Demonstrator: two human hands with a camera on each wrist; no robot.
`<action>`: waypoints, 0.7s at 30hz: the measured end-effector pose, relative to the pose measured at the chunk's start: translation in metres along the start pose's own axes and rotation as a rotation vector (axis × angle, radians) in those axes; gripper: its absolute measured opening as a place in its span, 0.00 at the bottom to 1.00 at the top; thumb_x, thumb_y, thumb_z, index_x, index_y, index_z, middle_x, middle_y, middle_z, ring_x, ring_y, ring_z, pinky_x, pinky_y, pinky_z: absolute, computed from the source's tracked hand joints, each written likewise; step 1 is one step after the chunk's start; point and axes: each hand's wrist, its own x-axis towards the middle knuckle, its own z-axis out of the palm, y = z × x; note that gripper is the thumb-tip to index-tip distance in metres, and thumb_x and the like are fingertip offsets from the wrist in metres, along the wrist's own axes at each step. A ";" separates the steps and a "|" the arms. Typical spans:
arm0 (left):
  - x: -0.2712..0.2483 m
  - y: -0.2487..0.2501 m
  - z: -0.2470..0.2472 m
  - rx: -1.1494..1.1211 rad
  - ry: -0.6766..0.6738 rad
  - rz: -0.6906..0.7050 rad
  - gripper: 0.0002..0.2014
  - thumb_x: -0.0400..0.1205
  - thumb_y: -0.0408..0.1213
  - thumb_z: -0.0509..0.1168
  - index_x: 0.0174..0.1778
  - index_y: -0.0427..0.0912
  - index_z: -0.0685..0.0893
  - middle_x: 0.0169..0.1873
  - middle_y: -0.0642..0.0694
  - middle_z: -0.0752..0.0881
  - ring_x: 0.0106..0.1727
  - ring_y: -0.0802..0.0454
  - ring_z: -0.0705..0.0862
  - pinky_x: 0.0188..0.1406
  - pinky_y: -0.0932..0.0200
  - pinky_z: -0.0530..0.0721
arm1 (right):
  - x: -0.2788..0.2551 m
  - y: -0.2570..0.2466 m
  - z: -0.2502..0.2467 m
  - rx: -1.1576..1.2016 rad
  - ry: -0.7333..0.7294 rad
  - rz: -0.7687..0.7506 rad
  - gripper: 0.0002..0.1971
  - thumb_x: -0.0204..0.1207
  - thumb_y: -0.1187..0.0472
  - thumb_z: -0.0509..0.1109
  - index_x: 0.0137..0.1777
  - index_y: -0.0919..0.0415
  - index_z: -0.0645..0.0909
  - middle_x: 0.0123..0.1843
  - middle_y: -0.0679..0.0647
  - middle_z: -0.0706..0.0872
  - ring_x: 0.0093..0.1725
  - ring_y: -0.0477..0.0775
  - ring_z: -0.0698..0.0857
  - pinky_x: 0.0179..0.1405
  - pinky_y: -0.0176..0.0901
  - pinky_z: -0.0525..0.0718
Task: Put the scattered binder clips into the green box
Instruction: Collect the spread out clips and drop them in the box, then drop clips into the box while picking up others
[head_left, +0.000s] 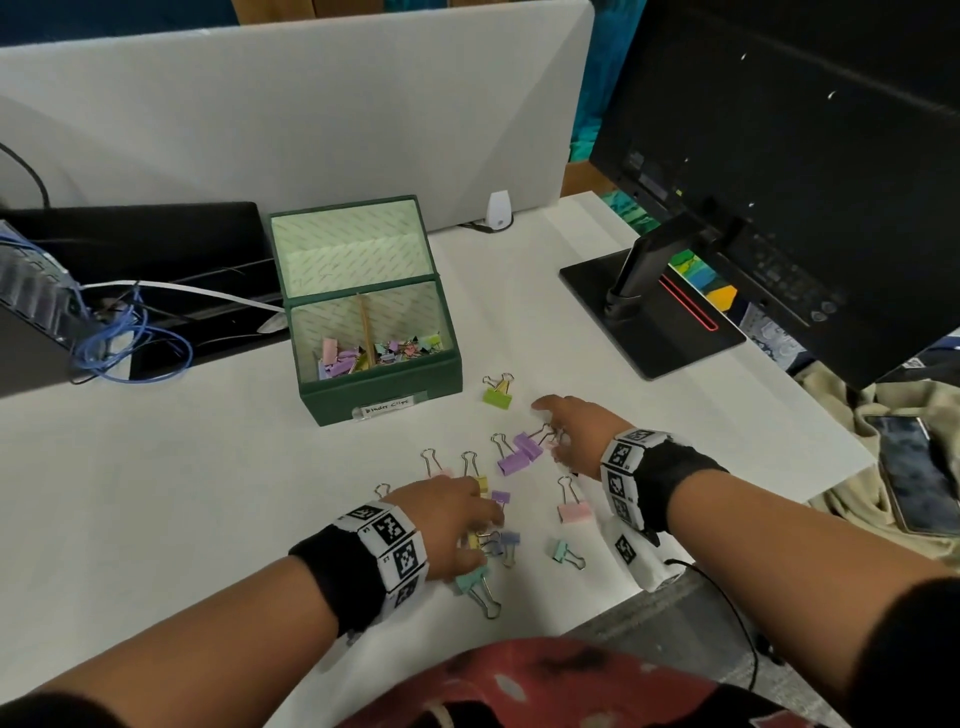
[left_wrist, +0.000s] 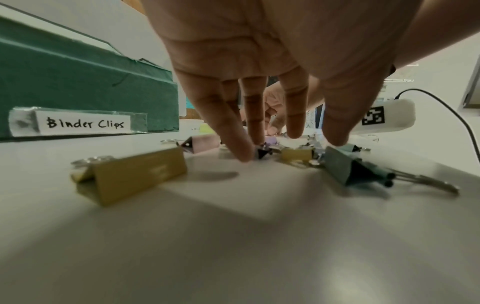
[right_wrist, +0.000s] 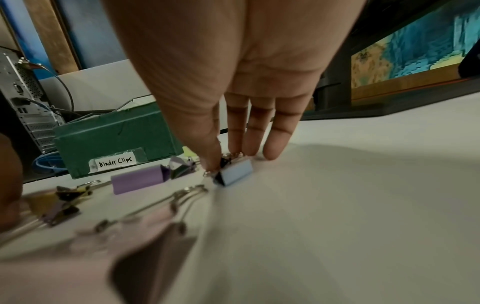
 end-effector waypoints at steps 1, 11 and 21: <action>0.002 0.002 -0.001 0.019 -0.027 0.000 0.22 0.80 0.50 0.62 0.71 0.54 0.73 0.65 0.46 0.75 0.65 0.45 0.76 0.64 0.50 0.77 | -0.001 0.000 0.000 -0.001 0.006 0.001 0.31 0.75 0.67 0.66 0.76 0.47 0.63 0.70 0.55 0.78 0.65 0.57 0.79 0.62 0.46 0.79; 0.012 -0.002 0.000 -0.162 0.061 -0.157 0.13 0.76 0.40 0.67 0.56 0.45 0.83 0.57 0.47 0.75 0.58 0.49 0.79 0.57 0.57 0.79 | 0.004 0.005 -0.003 -0.034 0.010 0.029 0.15 0.72 0.68 0.67 0.59 0.59 0.79 0.61 0.58 0.79 0.52 0.54 0.79 0.49 0.38 0.74; 0.013 -0.013 0.000 -0.313 0.150 -0.277 0.07 0.72 0.34 0.70 0.45 0.42 0.85 0.48 0.51 0.71 0.48 0.54 0.76 0.55 0.58 0.80 | 0.006 0.008 -0.001 -0.077 0.008 0.052 0.10 0.74 0.64 0.68 0.56 0.59 0.81 0.53 0.53 0.70 0.50 0.56 0.78 0.49 0.40 0.76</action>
